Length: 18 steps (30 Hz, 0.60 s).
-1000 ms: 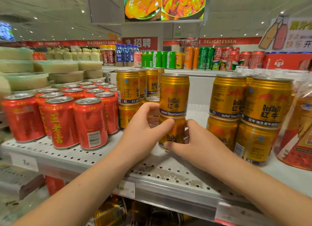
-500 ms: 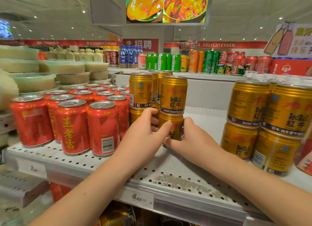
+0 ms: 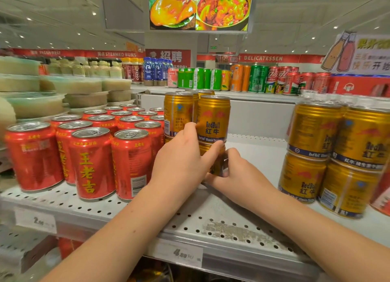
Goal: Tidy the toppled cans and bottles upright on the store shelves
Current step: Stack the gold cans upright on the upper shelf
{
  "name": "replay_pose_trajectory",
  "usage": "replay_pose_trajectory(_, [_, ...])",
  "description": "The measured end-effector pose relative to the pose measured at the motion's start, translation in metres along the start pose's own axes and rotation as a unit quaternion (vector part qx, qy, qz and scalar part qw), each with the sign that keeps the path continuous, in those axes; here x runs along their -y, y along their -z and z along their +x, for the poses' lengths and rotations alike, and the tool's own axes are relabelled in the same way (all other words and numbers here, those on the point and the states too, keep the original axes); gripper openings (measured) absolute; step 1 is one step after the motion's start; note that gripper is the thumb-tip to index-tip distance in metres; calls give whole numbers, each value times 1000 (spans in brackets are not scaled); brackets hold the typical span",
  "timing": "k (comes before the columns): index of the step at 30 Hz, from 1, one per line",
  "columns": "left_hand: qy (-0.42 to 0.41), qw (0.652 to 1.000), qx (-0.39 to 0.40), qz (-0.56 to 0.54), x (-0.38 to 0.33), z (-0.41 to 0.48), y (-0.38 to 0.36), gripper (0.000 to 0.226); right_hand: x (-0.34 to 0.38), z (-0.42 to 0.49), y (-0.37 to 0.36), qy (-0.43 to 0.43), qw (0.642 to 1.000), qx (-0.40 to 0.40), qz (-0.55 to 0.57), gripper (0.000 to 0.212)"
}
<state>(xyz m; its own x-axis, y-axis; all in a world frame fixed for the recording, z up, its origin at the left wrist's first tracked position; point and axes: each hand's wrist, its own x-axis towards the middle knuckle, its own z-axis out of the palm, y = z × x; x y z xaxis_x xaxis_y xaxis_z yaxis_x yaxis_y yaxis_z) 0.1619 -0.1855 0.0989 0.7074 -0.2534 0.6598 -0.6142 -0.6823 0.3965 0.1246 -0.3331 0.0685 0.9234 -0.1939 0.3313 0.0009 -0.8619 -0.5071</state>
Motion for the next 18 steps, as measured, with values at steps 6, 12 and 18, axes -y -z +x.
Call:
replay_pose_trajectory(6, [-34, 995, -23, -86, 15, -15, 5, 31, 4, 1, -4, -6, 1000, -20, 4, 64])
replay_pose_trajectory(12, [-19, 995, 62, -80, 25, -22, 0, 9, 5, 3, -3, -8, 1000, -13, 16, 56])
replay_pose_trajectory(18, [-17, 993, 78, -83, 23, -23, -2, 9, 5, -31, 20, 11, 999, -3, 48, 76])
